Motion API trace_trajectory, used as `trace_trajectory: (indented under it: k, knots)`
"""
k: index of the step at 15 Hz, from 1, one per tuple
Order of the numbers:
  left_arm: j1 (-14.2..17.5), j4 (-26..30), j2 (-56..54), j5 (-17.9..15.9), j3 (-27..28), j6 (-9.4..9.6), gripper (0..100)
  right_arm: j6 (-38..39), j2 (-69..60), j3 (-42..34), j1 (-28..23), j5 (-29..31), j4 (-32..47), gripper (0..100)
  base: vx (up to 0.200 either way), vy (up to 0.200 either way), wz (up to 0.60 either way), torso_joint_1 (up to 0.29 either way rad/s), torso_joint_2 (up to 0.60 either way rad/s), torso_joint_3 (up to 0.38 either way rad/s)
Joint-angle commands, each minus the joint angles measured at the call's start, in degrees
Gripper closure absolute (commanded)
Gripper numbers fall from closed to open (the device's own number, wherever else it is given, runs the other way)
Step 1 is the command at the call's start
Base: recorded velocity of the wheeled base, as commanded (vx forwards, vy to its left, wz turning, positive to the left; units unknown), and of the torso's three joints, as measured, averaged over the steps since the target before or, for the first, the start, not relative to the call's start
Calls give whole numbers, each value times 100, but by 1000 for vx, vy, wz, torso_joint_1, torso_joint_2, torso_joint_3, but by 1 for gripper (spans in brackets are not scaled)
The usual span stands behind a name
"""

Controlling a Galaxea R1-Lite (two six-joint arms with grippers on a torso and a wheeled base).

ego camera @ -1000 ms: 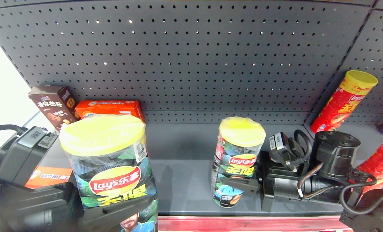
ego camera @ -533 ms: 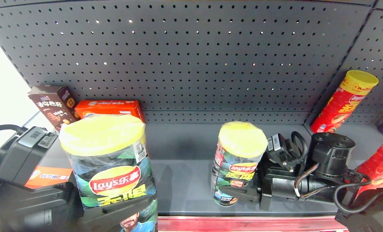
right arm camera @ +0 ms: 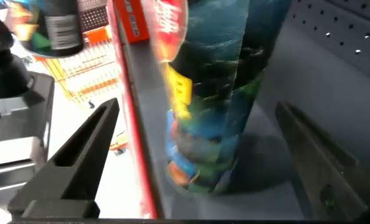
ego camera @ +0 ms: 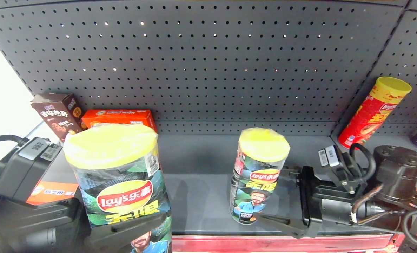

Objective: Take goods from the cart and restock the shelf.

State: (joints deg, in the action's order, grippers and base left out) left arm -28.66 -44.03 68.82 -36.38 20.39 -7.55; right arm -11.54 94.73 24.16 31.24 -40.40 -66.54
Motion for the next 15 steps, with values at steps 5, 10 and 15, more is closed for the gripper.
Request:
trace_trajectory:
  k: [5,10,15]
  knots:
    - [-8,0,-9,-1,35,-1,100,12,-2003,-606,-145,226,985,0,0,0,0,0,0,0]
    - [-8,0,-96,-1,52,-1,100,82,-3963,-1203,-75,1280,2365,0,0,0,0,0,0,0]
    - [-26,0,-114,-10,114,8,100,486,-6081,-1687,-110,2379,3876,0,0,0,0,0,0,0]
